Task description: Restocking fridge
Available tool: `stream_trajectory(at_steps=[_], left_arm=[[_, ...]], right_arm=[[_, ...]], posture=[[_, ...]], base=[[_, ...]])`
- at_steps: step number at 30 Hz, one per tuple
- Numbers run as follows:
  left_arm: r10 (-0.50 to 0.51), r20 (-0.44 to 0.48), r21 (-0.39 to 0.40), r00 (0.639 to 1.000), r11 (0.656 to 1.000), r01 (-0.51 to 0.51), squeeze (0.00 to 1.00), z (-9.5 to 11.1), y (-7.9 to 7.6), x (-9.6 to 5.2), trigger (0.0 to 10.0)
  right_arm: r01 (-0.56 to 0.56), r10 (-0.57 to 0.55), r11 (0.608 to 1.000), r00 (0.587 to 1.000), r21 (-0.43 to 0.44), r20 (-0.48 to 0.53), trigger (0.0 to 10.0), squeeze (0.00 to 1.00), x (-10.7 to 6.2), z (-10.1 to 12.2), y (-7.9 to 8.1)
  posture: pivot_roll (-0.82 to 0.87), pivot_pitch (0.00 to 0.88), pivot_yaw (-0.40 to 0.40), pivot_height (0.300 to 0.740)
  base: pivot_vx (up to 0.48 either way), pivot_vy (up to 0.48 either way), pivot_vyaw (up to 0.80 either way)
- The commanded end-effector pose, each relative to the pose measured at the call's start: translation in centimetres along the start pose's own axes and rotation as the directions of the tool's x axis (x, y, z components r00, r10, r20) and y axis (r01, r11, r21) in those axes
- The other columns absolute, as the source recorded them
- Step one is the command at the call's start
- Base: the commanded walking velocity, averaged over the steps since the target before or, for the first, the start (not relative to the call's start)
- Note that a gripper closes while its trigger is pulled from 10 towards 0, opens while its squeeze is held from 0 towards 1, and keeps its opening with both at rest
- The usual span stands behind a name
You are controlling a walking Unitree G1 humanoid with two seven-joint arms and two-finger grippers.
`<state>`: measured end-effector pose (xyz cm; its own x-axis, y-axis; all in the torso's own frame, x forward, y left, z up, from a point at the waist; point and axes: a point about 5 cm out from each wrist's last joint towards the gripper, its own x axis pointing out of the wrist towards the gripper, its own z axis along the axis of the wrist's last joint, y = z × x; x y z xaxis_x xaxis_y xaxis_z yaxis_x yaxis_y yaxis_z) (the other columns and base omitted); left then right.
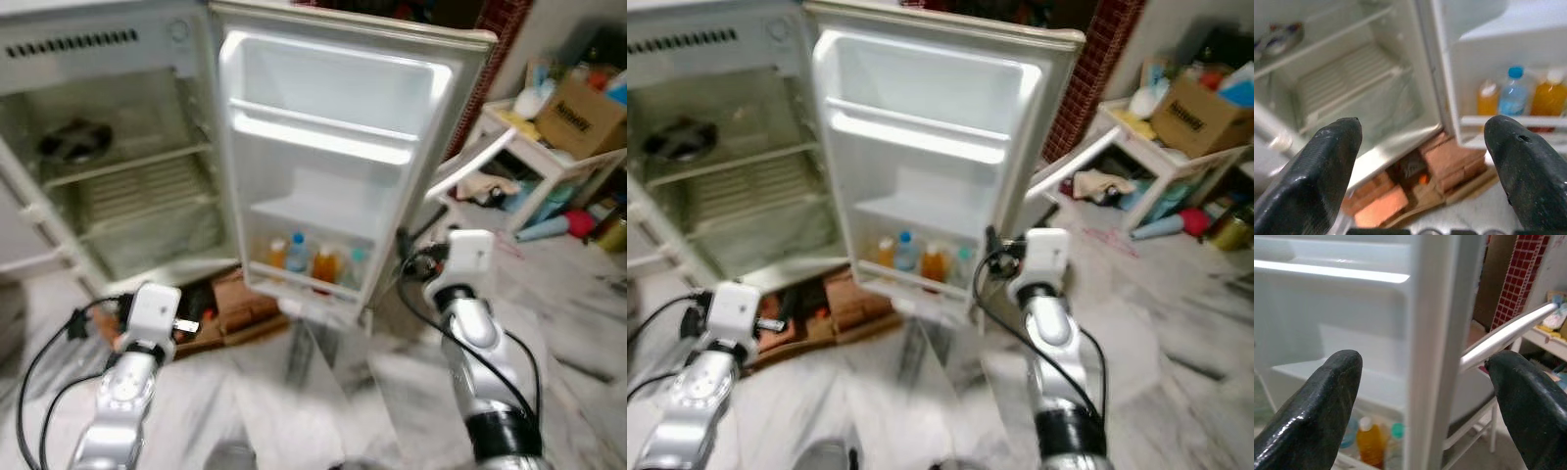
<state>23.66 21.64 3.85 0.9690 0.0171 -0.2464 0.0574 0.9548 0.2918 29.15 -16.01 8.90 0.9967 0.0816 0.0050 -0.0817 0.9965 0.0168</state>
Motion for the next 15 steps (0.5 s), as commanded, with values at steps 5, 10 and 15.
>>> stream_trajectory(at_steps=[5,10,15], left_arm=[[-0.05,0.019,0.017,0.999,0.999,0.049,0.0,0.4,-1.48,0.13,10.0],[-0.047,0.004,0.022,0.999,0.999,0.047,0.0,0.18,-1.53,0.18,10.0],[-0.037,0.0,0.033,0.999,0.999,0.037,0.0,0.13,-1.24,0.34,10.0]], right_arm=[[-0.024,0.025,0.999,1.0,-0.032,0.009,10.0,0.0,-0.49,-0.1,-0.37],[-0.063,0.064,0.997,0.997,-0.04,0.034,10.0,0.0,-0.55,0.32,-0.04],[-0.074,0.076,0.996,0.996,-0.048,0.046,10.0,0.0,-0.37,0.54,0.15]], posture=[[0.08,0.007,-0.037,0.74],[0.08,0.008,-0.036,0.74],[0.08,0.007,-0.036,0.74]], base=[[0.0,-0.472,0.0],[0.0,-0.467,0.74],[0.115,-0.428,0.78]])
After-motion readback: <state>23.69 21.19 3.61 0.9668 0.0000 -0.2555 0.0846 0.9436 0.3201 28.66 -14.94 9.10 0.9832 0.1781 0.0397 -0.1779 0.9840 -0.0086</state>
